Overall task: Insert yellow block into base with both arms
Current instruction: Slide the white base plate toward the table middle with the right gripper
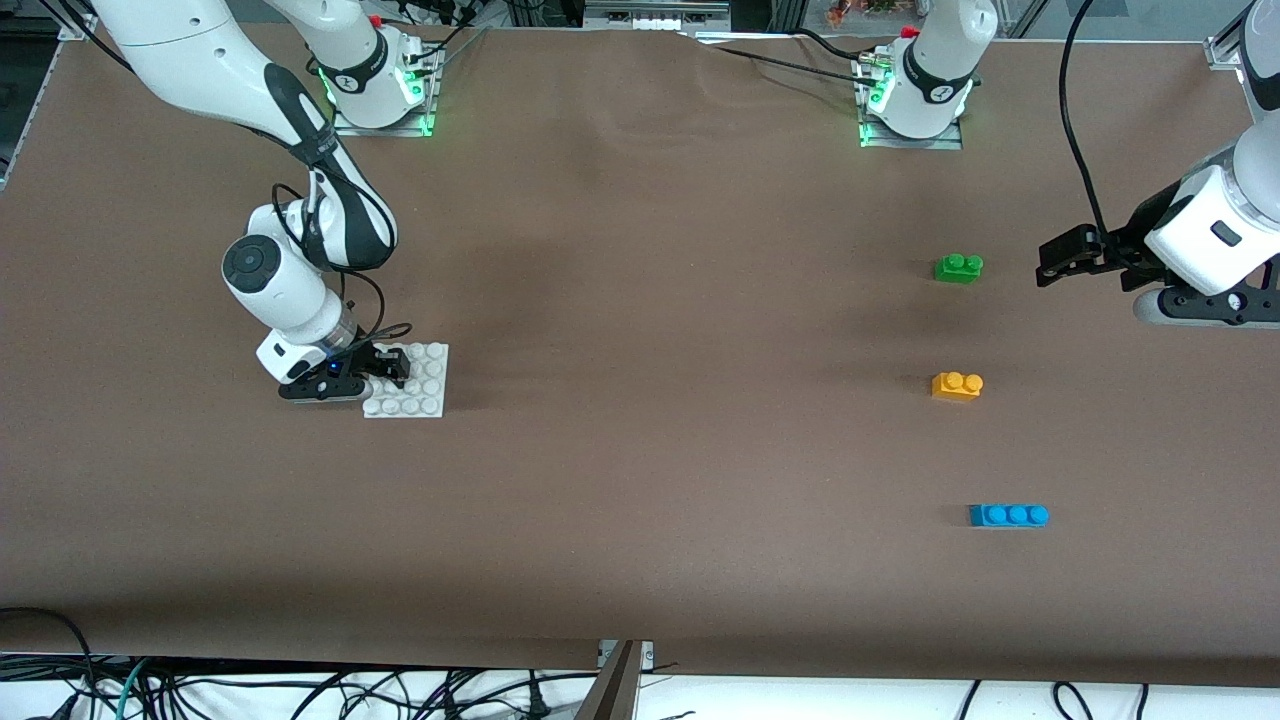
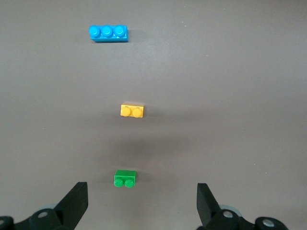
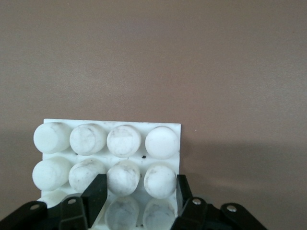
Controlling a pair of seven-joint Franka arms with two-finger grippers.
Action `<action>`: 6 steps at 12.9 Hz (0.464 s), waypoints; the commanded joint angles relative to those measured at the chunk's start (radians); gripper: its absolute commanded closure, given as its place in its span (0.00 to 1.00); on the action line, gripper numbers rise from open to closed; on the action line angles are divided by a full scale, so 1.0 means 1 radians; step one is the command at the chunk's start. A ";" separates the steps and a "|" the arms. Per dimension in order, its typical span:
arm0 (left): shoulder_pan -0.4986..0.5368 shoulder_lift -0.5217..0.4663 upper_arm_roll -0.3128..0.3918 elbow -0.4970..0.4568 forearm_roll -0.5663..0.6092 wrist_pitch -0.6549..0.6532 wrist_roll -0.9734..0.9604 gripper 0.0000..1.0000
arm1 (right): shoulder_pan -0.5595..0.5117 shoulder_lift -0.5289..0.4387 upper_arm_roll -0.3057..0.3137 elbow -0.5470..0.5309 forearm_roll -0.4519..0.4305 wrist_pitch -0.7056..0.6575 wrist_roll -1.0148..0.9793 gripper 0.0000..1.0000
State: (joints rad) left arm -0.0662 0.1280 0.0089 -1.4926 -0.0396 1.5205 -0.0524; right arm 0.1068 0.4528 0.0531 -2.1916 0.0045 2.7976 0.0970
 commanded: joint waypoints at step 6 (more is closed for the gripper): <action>-0.001 0.013 0.000 0.029 -0.011 -0.014 0.003 0.00 | 0.143 0.084 0.005 0.051 0.011 0.089 0.197 0.36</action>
State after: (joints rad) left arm -0.0663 0.1280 0.0089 -1.4926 -0.0396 1.5205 -0.0524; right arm 0.2118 0.4771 0.0572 -2.1794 0.0045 2.8650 0.2421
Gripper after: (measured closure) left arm 0.000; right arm 0.357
